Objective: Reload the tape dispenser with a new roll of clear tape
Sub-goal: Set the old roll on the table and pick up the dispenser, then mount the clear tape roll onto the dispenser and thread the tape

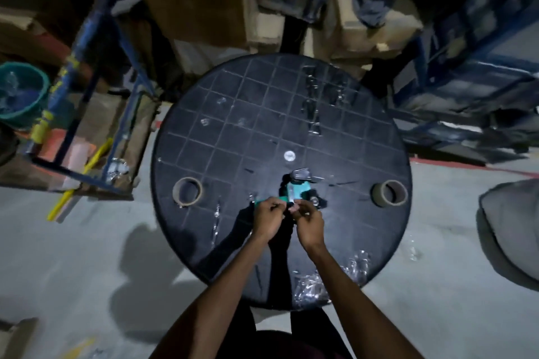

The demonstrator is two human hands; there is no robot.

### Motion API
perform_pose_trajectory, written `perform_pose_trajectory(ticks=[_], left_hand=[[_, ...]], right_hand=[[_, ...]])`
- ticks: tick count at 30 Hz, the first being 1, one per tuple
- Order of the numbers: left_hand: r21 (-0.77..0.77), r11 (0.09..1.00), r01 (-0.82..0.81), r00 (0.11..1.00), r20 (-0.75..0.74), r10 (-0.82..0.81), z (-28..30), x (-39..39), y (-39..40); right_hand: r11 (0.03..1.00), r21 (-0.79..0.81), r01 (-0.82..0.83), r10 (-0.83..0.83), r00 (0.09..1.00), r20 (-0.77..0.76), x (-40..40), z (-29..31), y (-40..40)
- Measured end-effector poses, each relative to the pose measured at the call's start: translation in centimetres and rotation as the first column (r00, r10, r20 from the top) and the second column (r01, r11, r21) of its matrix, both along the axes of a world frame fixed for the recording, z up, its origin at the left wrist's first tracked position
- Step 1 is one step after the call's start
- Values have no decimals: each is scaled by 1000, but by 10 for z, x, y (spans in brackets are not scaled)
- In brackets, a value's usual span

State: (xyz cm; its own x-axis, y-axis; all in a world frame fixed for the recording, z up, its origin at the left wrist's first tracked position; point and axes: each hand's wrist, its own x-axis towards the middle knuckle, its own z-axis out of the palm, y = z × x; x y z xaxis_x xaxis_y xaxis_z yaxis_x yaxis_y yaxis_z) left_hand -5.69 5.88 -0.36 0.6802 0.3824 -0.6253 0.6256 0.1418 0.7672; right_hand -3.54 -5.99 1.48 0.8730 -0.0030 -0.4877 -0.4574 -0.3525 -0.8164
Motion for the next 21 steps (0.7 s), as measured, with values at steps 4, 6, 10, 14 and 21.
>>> perform_pose_trajectory(ticks=[4, 6, 10, 14, 21], left_hand=[[160, 971, 179, 982, 29, -186, 5, 19, -74], [230, 935, 271, 961, -15, -275, 2, 31, -113], [327, 814, 480, 873, -85, -481, -5, 73, -185], [427, 657, 622, 767, -159, -622, -13, 131, -236], [566, 321, 759, 554, -304, -775, -24, 197, -279]], right_hand=[[996, -51, 75, -74, 997, 31, 14, -2, -101], [989, -115, 96, -92, 995, 39, 22, -9, -155], [957, -259, 128, -106, 990, 96, 54, -22, -248], [932, -331, 145, -141, 989, 37, 107, -29, -311], [931, -316, -182, 183, 983, -26, 174, -48, -329]])
